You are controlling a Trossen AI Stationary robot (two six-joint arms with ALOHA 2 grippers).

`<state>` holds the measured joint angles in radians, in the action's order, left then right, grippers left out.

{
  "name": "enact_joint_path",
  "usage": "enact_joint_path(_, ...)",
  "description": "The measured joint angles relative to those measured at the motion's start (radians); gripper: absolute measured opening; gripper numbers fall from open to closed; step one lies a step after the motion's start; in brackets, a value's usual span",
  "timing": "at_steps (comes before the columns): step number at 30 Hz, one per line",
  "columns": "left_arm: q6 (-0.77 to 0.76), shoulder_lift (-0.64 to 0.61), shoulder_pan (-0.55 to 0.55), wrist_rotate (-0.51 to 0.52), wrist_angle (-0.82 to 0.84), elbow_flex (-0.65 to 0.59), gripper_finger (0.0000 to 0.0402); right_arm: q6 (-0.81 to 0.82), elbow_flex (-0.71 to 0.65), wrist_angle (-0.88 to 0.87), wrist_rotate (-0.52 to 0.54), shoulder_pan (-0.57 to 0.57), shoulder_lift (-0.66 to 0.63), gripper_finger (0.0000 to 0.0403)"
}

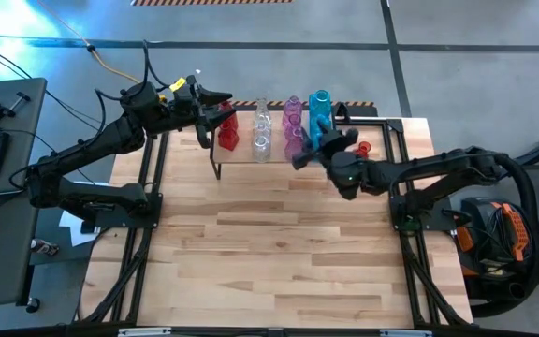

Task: Sort vases onto shelf
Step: Put the violet vase on the shelf aligned with the other violet vases

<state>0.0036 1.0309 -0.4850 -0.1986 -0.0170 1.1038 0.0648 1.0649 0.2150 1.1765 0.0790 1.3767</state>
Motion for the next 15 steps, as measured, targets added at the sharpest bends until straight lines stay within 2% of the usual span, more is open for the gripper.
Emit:
enact_joint_path(6,0.0,0.0,0.0,0.0,0.0,0.0,0.0194,0.227,0.0,-0.208,-0.001,0.008,0.003,0.0206)
enact_joint_path(15,0.0,0.0,0.0,0.0,0.0,0.0,0.0194,0.411,0.0,-0.386,-0.001,0.001,0.005,0.0206)
